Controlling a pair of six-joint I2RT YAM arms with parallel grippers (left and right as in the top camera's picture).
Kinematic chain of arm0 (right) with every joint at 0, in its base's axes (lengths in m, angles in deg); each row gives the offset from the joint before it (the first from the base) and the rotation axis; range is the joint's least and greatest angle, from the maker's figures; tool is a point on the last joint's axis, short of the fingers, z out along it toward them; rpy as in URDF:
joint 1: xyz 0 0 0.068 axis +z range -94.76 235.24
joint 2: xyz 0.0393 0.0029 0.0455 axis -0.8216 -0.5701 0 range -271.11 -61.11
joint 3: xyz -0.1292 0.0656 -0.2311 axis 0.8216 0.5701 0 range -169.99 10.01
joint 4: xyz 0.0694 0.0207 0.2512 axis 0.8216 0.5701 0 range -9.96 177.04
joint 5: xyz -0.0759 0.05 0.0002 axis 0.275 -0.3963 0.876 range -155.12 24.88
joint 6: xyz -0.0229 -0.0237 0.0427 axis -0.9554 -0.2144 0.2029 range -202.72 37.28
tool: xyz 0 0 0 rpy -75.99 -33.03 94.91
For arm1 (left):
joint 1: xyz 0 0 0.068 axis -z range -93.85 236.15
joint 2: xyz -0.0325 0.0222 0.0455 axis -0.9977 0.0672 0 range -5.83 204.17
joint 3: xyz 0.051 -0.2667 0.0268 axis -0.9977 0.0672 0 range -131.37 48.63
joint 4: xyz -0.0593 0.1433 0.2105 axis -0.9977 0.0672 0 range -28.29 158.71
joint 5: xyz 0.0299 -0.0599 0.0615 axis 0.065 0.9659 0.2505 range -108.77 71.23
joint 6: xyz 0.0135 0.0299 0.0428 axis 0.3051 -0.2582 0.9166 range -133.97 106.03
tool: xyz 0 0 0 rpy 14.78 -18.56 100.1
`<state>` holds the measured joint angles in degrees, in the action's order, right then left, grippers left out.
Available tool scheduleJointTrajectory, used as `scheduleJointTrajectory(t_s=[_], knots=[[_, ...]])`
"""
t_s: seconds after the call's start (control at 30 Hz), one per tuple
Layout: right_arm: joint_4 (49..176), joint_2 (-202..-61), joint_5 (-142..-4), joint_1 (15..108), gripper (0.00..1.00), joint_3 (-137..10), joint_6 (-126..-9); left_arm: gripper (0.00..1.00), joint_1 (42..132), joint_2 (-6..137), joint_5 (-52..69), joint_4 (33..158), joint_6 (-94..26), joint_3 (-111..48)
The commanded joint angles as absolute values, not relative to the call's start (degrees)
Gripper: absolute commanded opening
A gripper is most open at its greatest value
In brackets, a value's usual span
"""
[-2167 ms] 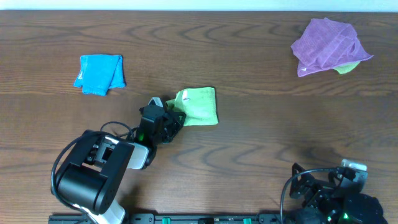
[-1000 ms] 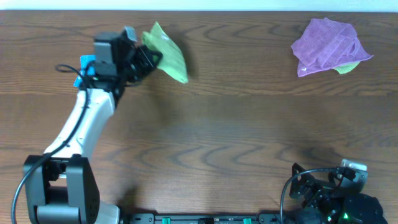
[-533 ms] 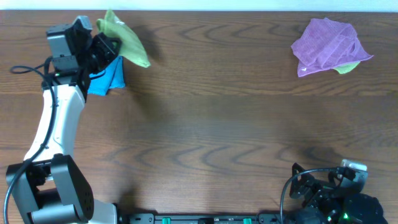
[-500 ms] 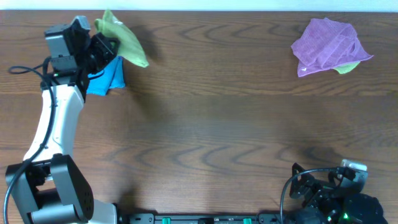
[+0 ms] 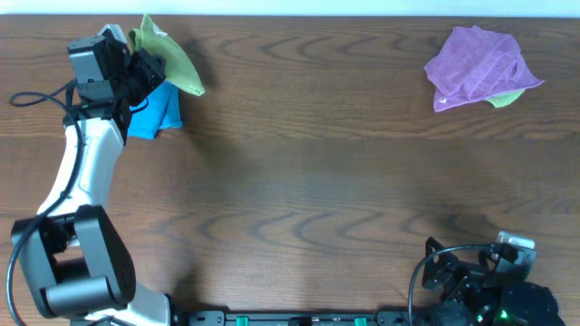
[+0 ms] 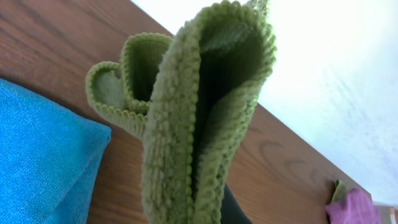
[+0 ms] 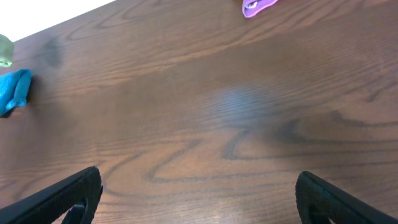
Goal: Fold the cloth
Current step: 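Lower the green cloth onto the blue cloth and open the left gripper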
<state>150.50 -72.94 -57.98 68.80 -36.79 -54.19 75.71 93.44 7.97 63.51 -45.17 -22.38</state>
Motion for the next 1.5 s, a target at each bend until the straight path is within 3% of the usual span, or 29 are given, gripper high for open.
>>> scheduleJointTrajectory(t_s=[0.0,1.07,1.47], knots=[[150.4,-72.6,-57.7,68.4,0.99,-36.7,-53.2,0.06,75.7,95.5,6.7,62.5,-44.2,-23.6],[150.4,-72.6,-57.7,68.4,0.99,-36.7,-53.2,0.06,73.7,102.5,-1.6,62.8,-42.2,-23.9],[150.4,-72.6,-57.7,68.4,0.99,-36.7,-53.2,0.06,70.6,102.5,-4.6,66.4,-36.4,-23.8]])
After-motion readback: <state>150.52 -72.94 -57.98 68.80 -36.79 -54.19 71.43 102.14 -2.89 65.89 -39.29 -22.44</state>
